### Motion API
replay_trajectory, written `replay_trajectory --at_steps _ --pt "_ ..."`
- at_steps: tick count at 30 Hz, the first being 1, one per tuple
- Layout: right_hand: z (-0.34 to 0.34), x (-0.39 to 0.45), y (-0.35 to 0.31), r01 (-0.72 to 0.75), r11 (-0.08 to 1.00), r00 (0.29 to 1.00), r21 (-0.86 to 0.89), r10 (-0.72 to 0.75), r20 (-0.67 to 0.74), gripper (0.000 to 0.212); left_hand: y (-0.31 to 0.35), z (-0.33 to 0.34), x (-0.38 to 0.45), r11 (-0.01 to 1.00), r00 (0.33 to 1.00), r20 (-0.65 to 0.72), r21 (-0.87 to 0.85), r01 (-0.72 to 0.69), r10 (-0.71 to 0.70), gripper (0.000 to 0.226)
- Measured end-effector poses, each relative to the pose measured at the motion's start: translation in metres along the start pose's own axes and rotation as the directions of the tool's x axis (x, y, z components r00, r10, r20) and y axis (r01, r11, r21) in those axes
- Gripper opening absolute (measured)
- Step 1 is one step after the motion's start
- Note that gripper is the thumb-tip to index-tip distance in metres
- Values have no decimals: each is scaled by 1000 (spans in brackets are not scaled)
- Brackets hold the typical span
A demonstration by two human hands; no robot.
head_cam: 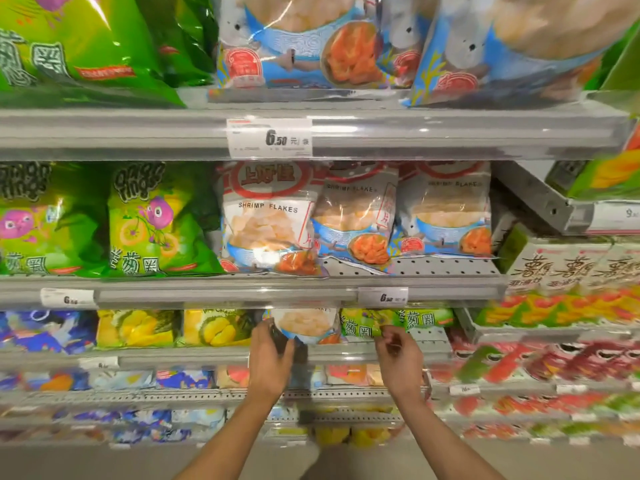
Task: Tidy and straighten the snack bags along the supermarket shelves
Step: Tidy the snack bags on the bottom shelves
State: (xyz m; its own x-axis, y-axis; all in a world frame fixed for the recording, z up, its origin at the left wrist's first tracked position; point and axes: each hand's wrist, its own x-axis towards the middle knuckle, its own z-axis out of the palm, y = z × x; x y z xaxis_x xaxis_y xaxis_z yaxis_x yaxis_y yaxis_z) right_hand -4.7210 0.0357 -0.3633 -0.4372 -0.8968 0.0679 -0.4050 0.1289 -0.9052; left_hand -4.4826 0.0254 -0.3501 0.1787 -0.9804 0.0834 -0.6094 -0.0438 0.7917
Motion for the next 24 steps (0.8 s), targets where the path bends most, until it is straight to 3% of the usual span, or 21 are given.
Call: replay_trajectory --at_steps 6,13,21,24 --pt "-8 7 13 -9 999 998 37 7 56 10 5 9 -18 997 993 -93 -18 69 -70 47" --pt "-1 -20 34 -42 994 990 101 28 136 14 -7 3 -43 975 975 -114 -139 174 -190 21" --pt "21 -80 33 -136 988 985 79 126 115 18 -52 -28 -74 950 956 10 -112 292 -292 29" --pt "37 -111 23 -129 992 990 11 128 54 15 -73 -46 -82 950 961 54 -142 278 -272 21"
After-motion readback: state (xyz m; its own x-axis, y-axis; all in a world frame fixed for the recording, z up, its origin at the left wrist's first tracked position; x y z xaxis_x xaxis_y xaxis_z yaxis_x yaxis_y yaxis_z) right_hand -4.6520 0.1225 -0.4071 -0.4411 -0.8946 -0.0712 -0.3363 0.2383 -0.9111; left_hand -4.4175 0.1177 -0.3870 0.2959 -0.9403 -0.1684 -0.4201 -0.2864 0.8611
